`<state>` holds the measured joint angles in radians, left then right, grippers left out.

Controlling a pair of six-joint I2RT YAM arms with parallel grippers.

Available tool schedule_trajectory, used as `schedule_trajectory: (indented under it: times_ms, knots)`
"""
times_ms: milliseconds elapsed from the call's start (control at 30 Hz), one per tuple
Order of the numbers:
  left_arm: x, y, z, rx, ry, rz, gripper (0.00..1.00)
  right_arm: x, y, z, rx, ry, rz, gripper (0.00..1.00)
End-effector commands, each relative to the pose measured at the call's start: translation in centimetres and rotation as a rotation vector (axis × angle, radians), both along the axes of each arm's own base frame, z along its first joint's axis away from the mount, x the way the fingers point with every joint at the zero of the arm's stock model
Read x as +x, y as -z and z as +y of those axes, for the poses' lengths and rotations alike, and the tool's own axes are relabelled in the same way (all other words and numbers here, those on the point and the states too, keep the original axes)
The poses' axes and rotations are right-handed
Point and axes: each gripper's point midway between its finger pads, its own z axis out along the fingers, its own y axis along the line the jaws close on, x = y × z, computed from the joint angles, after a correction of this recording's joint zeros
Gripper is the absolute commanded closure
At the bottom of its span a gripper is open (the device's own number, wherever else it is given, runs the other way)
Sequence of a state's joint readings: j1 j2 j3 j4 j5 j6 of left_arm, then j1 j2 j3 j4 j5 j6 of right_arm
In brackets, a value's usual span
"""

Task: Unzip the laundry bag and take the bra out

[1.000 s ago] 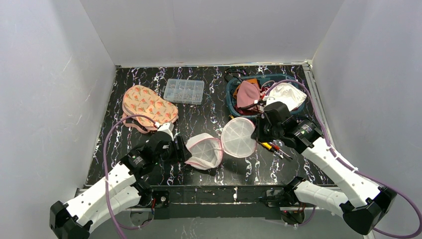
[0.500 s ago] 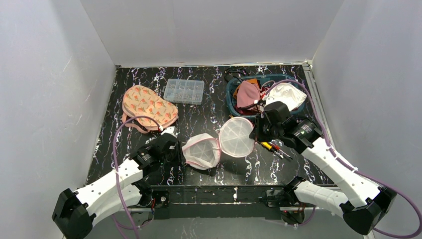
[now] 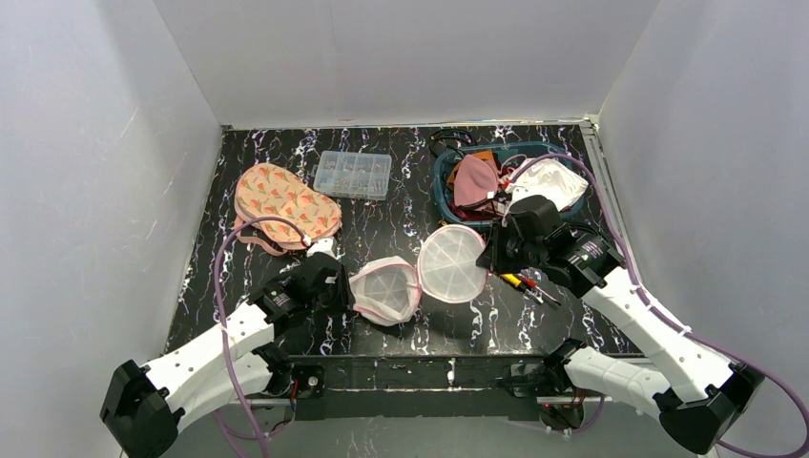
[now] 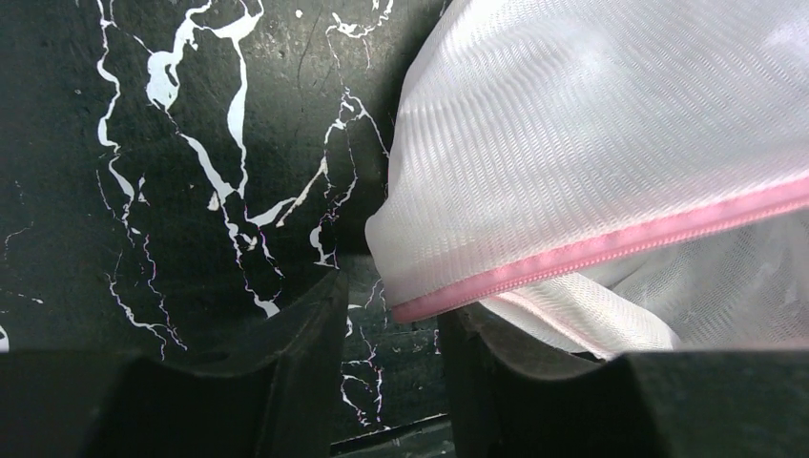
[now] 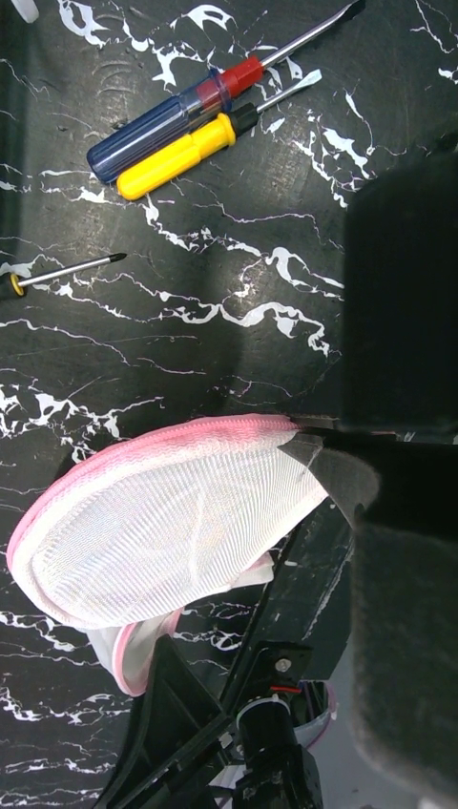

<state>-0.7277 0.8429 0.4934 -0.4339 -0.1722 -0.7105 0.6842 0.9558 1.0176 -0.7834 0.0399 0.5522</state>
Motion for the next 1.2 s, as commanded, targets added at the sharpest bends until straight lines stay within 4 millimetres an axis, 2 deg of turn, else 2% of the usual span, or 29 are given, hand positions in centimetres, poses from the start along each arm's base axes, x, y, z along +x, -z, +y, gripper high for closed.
schedule_trajectory:
  times_ms: [0, 100, 300, 400, 500, 633, 700, 733, 767, 800, 867, 900, 967, 1067, 1167]
  knots:
    - [1.2, -1.4, 0.6, 0.031, -0.02, -0.062, 0.61, -0.2, -1.0, 0.7, 0.051, -0.015, -0.014, 0.99]
    - [1.6, -1.4, 0.5, 0.019, -0.025, -0.083, 0.65, -0.2, -1.0, 0.9, 0.06, -0.015, -0.012, 0.99]
    - [2.1, -1.3, 0.1, -0.016, -0.035, -0.123, 0.83, -0.7, -1.0, 1.3, 0.089, -0.033, 0.002, 0.99]
    - [2.1, -1.6, 0.0, -0.02, -0.026, -0.127, 1.0, -0.7, -1.3, 1.2, 0.091, -0.032, -0.003, 0.99]
    - [1.9, -2.6, 0.1, -0.021, -0.018, -0.133, 1.0, -0.4, -1.7, 0.8, 0.059, -0.04, -0.024, 0.99]
    - [1.0, -6.0, 0.6, -0.002, -0.009, -0.096, 1.0, 1.2, -3.2, -1.8, -0.133, -0.019, -0.087, 0.99]
    - [0.1, -8.3, 0.0, -0.004, 0.043, -0.042, 1.0, 2.4, -4.9, -3.8, -0.272, 0.006, -0.135, 0.99]
    - [-0.4, -10.0, -0.6, -0.02, 0.079, -0.016, 1.0, 3.3, -6.2, -5.0, -0.344, 0.029, -0.17, 0.99]
    - [-0.8, -11.6, -1.3, -0.033, 0.122, 0.014, 1.0, 4.3, -8.5, -6.0, -0.398, 0.063, -0.224, 0.99]
    - [-1.1, -13.9, -2.2, -0.065, 0.167, 0.026, 1.0, 5.1, -9.6, -6.8, -0.473, 0.081, -0.26, 0.99]
    - [-1.9, -16.2, -3.8, -0.106, 0.244, 0.085, 1.0, 5.9, -11.5, -7.7, -0.585, 0.131, -0.337, 0.99]
    - [-2.2, -16.6, -4.3, -0.119, 0.27, 0.109, 1.0, 6.2, -11.7, -8.1, -0.636, 0.153, -0.354, 0.99]
    - [-2.5, -16.4, -5.1, -0.132, 0.294, 0.153, 1.0, 6.6, -11.1, -8.7, -0.726, 0.179, -0.365, 0.99]
    - [-2.5, -14.7, -5.7, -0.137, 0.283, 0.21, 1.0, 6.2, -9.1, -7.9, -0.757, 0.15, -0.325, 0.99]
    - [-2.5, -12.6, -7.3, -0.204, 0.275, 0.25, 1.0, 5.5, -8.1, -7.2, -0.785, 0.131, -0.326, 0.99]
